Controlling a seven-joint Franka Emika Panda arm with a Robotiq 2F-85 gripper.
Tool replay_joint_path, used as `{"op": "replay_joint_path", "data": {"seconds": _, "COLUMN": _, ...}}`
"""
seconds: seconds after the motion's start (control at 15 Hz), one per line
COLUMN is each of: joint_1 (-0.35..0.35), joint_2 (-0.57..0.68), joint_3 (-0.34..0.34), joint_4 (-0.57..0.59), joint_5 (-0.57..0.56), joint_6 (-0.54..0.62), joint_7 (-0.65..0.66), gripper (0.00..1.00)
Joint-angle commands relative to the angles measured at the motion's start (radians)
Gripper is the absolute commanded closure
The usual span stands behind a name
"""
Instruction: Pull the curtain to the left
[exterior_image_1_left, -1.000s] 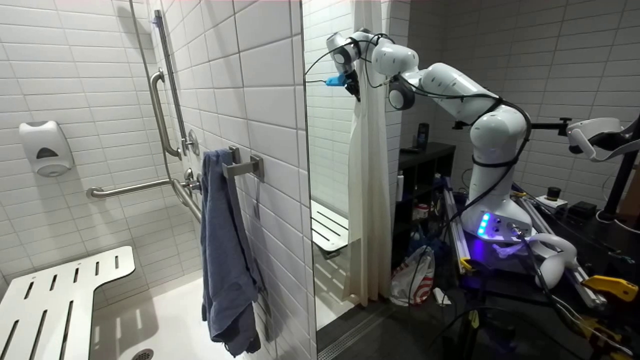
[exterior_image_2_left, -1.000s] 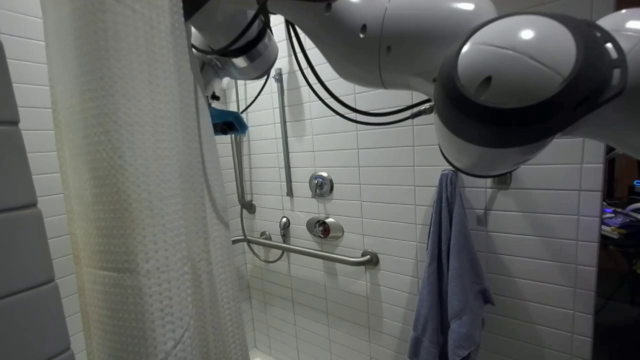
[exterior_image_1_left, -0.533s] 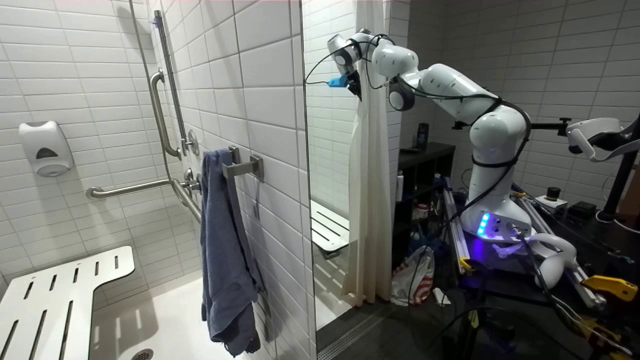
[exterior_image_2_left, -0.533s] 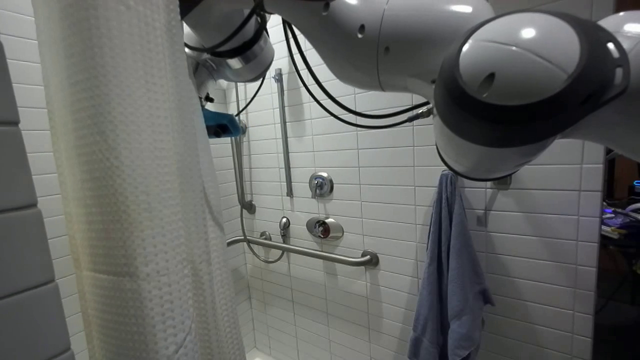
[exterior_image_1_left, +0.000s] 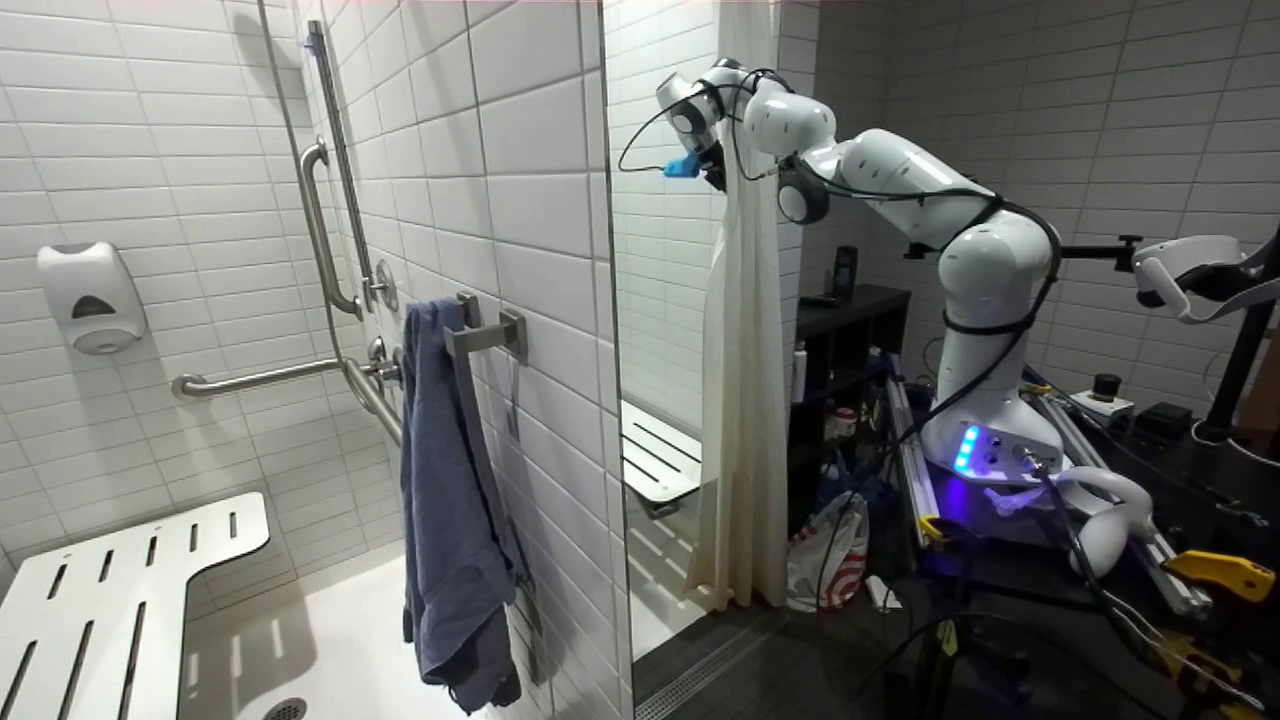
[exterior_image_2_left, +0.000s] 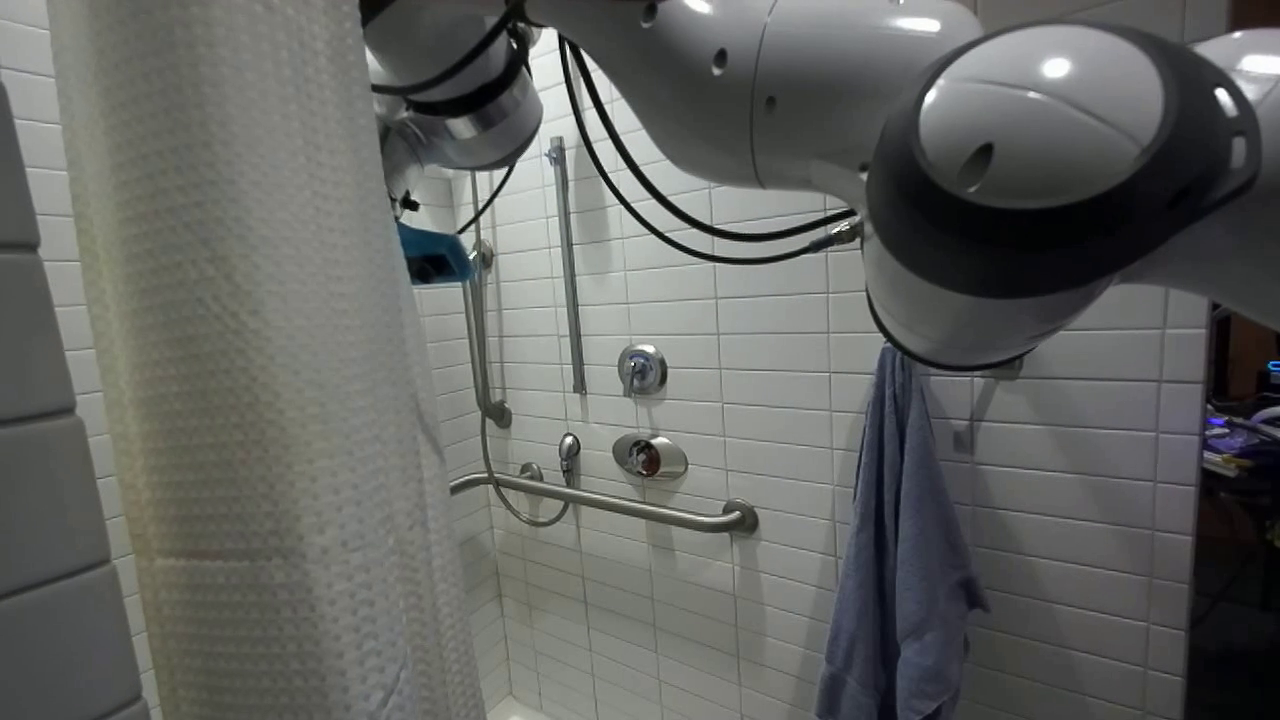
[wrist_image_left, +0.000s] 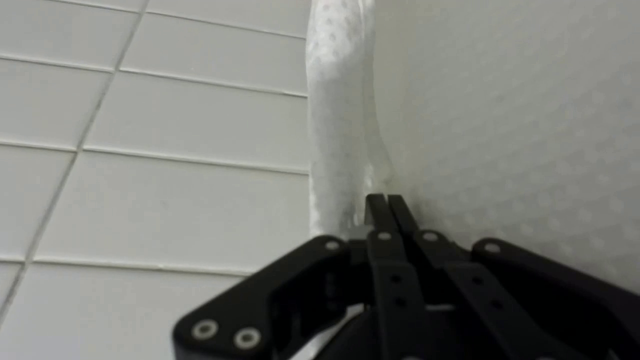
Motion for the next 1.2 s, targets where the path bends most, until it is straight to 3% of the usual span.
{"op": "replay_joint_path", "data": {"seconds": 0.0, "joint_1": 0.000, "joint_2": 0.003, "joint_3": -0.005, "joint_4": -0.096, "joint_5": -0.022, "joint_6": -0.004, "joint_7": -0.059, "gripper": 0.99}}
{"op": "replay_joint_path", "data": {"seconds": 0.07, "joint_1": 0.001, "joint_2": 0.003, "joint_3": -0.002, "joint_4": -0.098, "joint_5": -0.024, "joint_6": -0.005, "joint_7": -0.061, "gripper": 0.99}}
{"op": "replay_joint_path", "data": {"seconds": 0.13, "joint_1": 0.041, "joint_2": 0.068, "joint_3": -0.034, "joint_4": 0.035, "joint_5": -0.012, "joint_6": -0.066, "joint_7": -0.052, "gripper": 0.99}}
{"op": "replay_joint_path", "data": {"seconds": 0.2, "joint_1": 0.042, "joint_2": 0.068, "joint_3": -0.035, "joint_4": 0.038, "joint_5": -0.012, "joint_6": -0.081, "joint_7": -0.054, "gripper": 0.99}}
{"op": "replay_joint_path", "data": {"seconds": 0.27, "joint_1": 0.003, "joint_2": -0.001, "joint_3": -0.005, "joint_4": -0.097, "joint_5": -0.024, "joint_6": -0.042, "joint_7": -0.073, "gripper": 0.99}}
{"op": "replay_joint_path", "data": {"seconds": 0.33, "joint_1": 0.028, "joint_2": 0.033, "joint_3": -0.020, "joint_4": 0.074, "joint_5": 0.017, "joint_6": -0.085, "joint_7": -0.018, "gripper": 0.98}}
{"op": "replay_joint_path", "data": {"seconds": 1.13, "joint_1": 0.024, "joint_2": 0.028, "joint_3": -0.013, "joint_4": 0.061, "joint_5": 0.017, "joint_6": -0.089, "joint_7": -0.030, "gripper": 0.98}}
